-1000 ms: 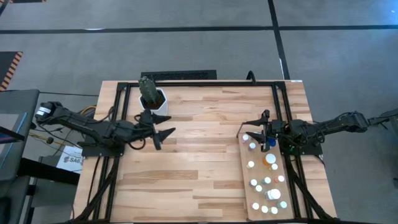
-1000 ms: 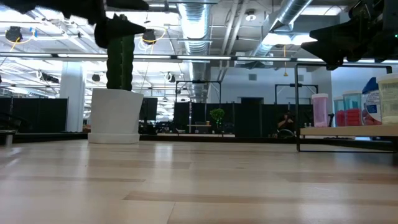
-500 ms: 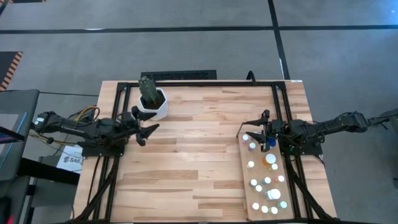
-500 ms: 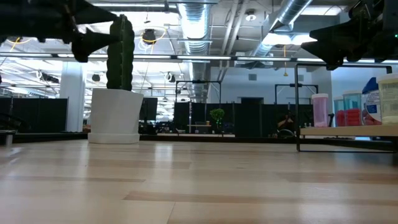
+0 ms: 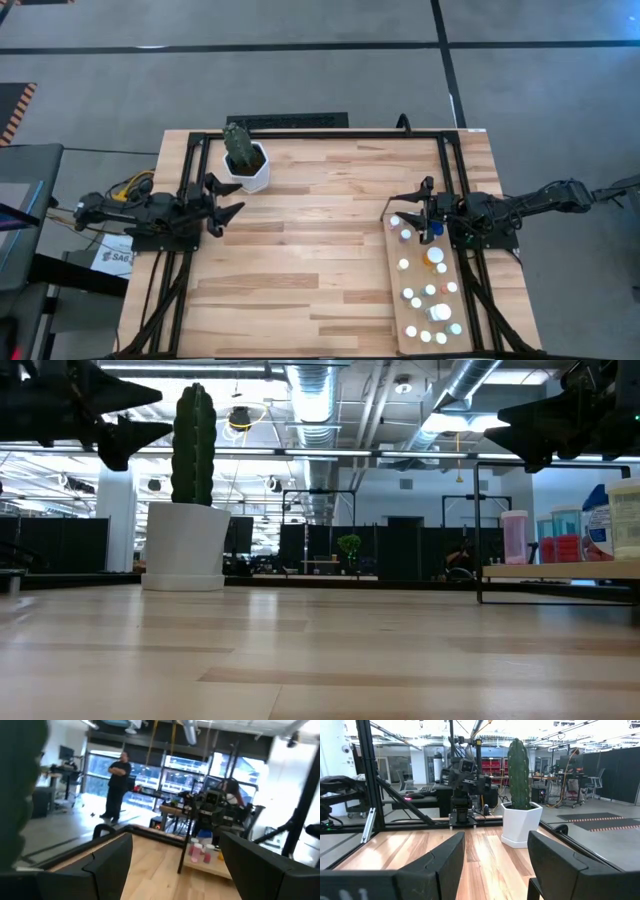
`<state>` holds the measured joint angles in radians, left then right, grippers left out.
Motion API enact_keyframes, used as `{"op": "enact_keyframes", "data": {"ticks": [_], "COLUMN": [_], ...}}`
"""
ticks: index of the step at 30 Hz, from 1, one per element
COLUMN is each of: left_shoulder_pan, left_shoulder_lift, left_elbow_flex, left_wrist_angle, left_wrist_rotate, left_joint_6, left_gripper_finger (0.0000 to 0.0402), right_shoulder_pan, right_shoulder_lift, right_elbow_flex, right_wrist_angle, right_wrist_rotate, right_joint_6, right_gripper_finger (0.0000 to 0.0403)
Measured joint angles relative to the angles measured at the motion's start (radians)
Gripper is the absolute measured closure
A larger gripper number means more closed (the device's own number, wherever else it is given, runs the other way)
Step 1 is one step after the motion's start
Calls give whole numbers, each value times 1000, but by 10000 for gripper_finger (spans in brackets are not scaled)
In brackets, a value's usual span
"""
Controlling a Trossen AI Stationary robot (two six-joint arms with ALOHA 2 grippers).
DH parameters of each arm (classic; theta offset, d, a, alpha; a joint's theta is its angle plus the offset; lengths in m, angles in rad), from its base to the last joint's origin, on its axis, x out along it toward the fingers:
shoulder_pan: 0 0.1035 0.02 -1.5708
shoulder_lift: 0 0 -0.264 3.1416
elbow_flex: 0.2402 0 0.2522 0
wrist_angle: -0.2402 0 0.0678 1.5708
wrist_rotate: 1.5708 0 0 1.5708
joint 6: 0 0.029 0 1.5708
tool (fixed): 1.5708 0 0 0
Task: Pick and place medicine bottles onto shelf by color
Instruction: Return to Home Position
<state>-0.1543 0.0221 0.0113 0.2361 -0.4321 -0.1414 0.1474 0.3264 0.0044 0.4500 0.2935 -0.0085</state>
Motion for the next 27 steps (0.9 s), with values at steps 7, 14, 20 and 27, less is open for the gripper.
{"op": "enact_keyframes", "data": {"ticks": [7, 14, 20, 27], "left_shoulder_pan": [0, -2, -3, -5], "left_shoulder_lift": [-20, -18, -18, -18], "left_elbow_flex": [0, -1, -1, -1], "left_wrist_angle": [-116, -171, -171, -170], "left_wrist_rotate": [124, 173, 169, 167], "left_joint_6": [91, 124, 156, 154], "left_gripper_finger": [113, 113, 113, 113], "right_shoulder_pan": [0, 0, 0, 0], "right_shoulder_lift": [0, 0, 0, 0], "right_elbow_flex": [0, 0, 0, 0], "right_wrist_angle": [0, 0, 0, 0], "right_wrist_rotate": [0, 0, 0, 0], "right_joint_6": [0, 0, 0, 0], "right_gripper_finger": [163, 163, 163, 163]}}
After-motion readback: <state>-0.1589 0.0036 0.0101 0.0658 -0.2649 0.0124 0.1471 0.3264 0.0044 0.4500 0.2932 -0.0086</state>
